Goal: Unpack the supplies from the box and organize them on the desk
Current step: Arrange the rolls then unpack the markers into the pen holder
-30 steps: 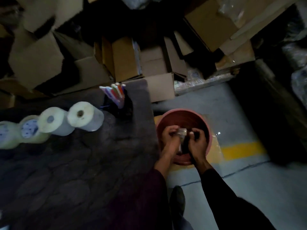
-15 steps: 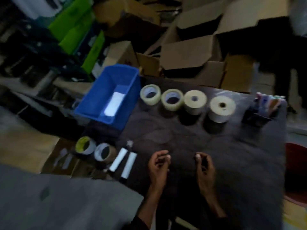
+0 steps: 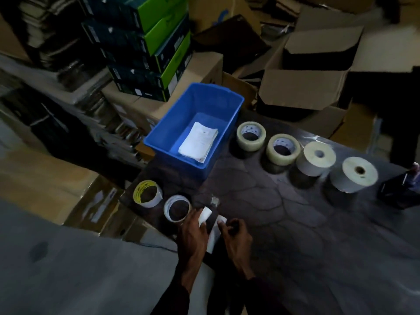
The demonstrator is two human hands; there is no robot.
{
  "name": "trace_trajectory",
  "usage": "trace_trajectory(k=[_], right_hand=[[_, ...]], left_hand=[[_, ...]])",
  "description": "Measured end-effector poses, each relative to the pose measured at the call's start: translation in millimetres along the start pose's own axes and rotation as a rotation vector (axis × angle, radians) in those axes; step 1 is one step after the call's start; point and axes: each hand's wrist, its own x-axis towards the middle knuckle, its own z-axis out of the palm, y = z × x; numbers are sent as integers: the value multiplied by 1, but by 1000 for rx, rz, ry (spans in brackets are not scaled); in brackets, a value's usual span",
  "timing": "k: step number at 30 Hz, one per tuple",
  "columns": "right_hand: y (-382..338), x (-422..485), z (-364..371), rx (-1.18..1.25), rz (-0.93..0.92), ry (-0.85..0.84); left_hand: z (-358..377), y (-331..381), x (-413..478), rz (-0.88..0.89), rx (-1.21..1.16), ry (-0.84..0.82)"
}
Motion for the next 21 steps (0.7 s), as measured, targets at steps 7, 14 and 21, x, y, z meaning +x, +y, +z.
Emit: trace_trajectory(k=[7, 14, 21], right_hand=[[-7, 10, 17, -196, 1, 120], [-9, 18, 9, -158, 12, 115], [-1, 24, -19, 209, -36, 81]], left_hand=[[5, 0, 3, 42, 13, -19], [18, -16, 12, -49, -58, -79], [20, 18, 17, -205, -483, -172]])
